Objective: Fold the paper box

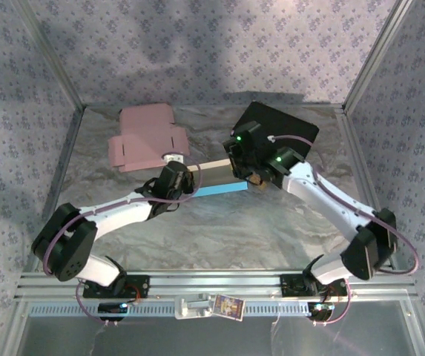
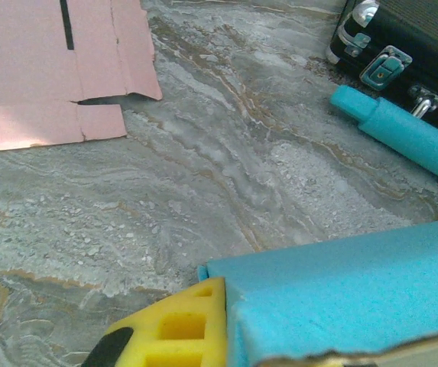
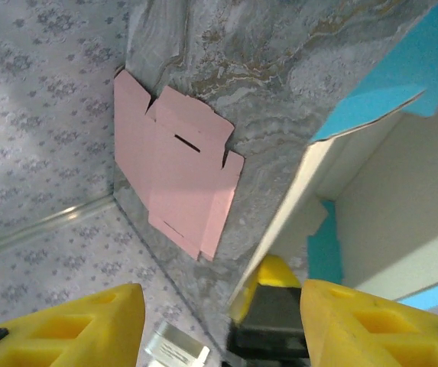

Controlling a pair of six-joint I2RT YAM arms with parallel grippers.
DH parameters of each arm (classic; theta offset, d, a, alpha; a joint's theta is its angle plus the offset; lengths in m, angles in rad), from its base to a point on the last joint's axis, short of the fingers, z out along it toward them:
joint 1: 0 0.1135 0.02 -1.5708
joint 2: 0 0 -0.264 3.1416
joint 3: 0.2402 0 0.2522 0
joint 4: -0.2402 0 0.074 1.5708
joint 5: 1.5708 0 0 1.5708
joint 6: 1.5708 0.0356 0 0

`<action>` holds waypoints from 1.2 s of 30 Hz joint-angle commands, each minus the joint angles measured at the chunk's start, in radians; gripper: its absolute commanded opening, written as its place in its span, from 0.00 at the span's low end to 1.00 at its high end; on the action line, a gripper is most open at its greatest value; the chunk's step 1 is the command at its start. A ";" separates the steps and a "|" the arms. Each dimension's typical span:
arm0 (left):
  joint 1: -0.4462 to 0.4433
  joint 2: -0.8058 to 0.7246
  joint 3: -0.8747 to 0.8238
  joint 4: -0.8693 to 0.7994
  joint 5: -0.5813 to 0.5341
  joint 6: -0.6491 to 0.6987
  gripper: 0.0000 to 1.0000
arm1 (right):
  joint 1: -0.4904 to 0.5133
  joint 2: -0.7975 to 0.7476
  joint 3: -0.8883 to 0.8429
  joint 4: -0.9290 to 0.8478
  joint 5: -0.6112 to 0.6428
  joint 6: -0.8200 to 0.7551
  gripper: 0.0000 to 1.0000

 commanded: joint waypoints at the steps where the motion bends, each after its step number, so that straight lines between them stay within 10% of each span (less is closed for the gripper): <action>1: -0.030 -0.016 0.022 -0.090 -0.100 -0.003 0.00 | -0.009 0.076 0.079 -0.075 -0.015 0.111 0.57; 24: -0.102 -0.012 0.041 -0.150 -0.208 -0.010 0.00 | -0.021 0.144 0.055 -0.075 -0.081 0.118 0.50; 31: -0.110 -0.026 0.034 -0.154 -0.210 -0.006 0.01 | -0.022 0.150 -0.002 -0.055 -0.111 0.112 0.25; 36: -0.111 -0.050 0.034 -0.186 -0.195 -0.008 0.20 | -0.024 0.129 -0.066 -0.014 -0.125 0.098 0.14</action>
